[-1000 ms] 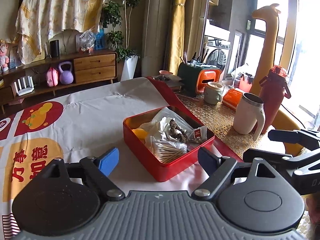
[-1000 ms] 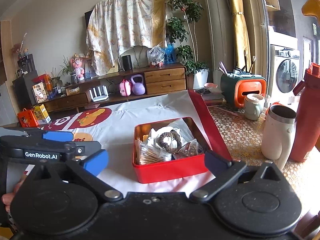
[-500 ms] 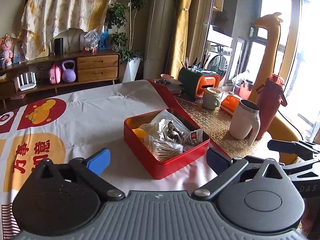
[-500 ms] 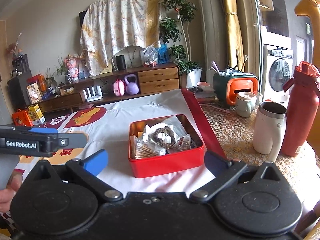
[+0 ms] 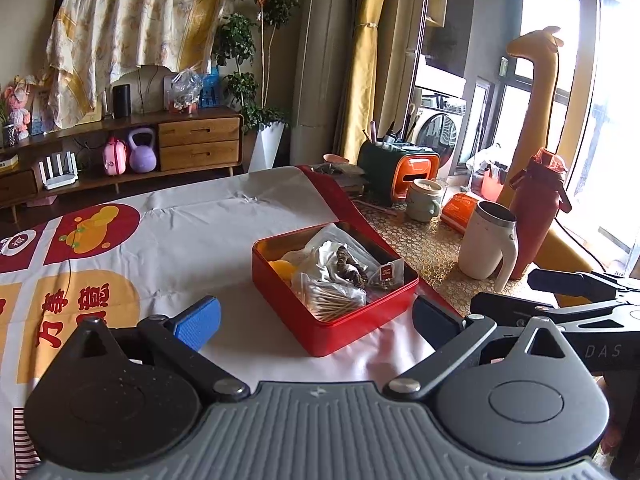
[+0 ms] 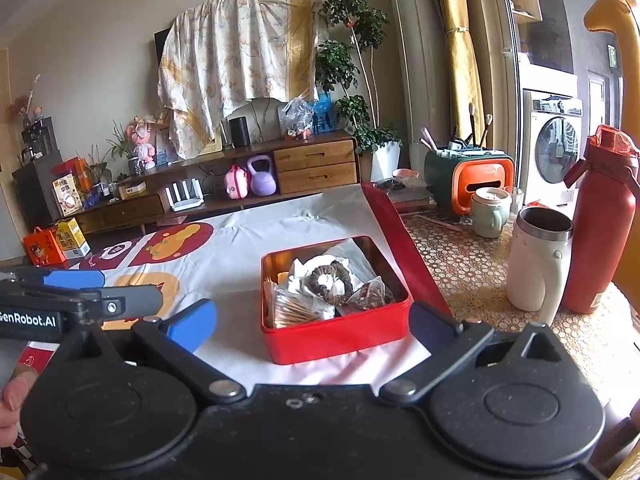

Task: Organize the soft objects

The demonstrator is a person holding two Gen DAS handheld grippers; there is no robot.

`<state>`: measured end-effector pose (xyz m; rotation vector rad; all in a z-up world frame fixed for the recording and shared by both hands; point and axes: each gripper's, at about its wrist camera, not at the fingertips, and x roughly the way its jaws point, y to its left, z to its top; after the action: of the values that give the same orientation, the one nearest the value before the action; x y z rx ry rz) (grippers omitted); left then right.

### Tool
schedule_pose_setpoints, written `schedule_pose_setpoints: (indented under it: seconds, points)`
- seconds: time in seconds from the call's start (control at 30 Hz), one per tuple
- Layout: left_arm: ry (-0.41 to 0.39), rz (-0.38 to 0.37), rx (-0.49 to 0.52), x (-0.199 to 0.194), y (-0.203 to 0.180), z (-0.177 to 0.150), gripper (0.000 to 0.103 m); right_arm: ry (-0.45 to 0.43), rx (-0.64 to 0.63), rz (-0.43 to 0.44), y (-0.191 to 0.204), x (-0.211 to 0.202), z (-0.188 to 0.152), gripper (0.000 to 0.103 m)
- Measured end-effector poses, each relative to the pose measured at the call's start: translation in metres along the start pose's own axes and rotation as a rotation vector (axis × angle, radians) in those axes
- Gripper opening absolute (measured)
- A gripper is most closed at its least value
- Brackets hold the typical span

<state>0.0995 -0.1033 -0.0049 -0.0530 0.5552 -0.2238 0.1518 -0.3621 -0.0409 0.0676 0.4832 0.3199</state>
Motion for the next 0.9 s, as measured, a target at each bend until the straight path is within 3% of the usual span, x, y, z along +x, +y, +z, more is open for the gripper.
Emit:
schedule_pose_setpoints:
  seconds: [0.9]
  points:
    - [-0.010, 0.009, 0.013, -0.0061, -0.0031, -0.0008, 0.103, -0.007, 0.004, -0.008, 0.0010, -0.0040, 0.0038, 0.103]
